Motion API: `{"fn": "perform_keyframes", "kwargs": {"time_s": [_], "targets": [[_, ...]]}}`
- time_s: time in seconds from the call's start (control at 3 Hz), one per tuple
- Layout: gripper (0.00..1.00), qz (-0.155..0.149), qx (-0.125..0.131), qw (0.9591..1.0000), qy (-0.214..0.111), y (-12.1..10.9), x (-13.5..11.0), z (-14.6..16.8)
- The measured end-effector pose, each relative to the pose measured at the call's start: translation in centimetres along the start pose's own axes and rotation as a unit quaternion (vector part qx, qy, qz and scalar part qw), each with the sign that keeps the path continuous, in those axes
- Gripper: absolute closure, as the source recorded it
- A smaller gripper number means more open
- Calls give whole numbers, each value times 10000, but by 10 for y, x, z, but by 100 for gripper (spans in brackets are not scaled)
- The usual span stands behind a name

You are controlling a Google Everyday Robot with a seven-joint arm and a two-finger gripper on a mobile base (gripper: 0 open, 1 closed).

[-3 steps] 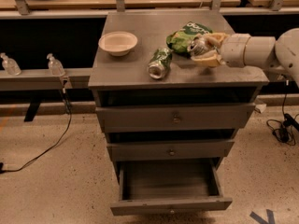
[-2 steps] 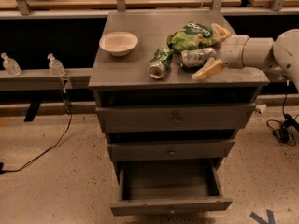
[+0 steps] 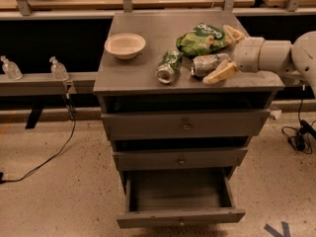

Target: Pick 7up can from bottom drawer and place on counter

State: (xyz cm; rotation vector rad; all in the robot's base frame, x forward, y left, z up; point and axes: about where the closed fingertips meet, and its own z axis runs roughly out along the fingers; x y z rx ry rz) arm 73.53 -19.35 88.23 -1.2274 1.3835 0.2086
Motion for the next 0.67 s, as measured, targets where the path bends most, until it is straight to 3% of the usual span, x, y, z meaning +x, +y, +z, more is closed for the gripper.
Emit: {"fn": "perform_keyframes", "kwargs": {"time_s": [0.33, 0.67], "targets": [[0, 405, -257, 9967, -655, 8, -13, -43], [0, 409, -266, 9966, -661, 8, -13, -44]]}}
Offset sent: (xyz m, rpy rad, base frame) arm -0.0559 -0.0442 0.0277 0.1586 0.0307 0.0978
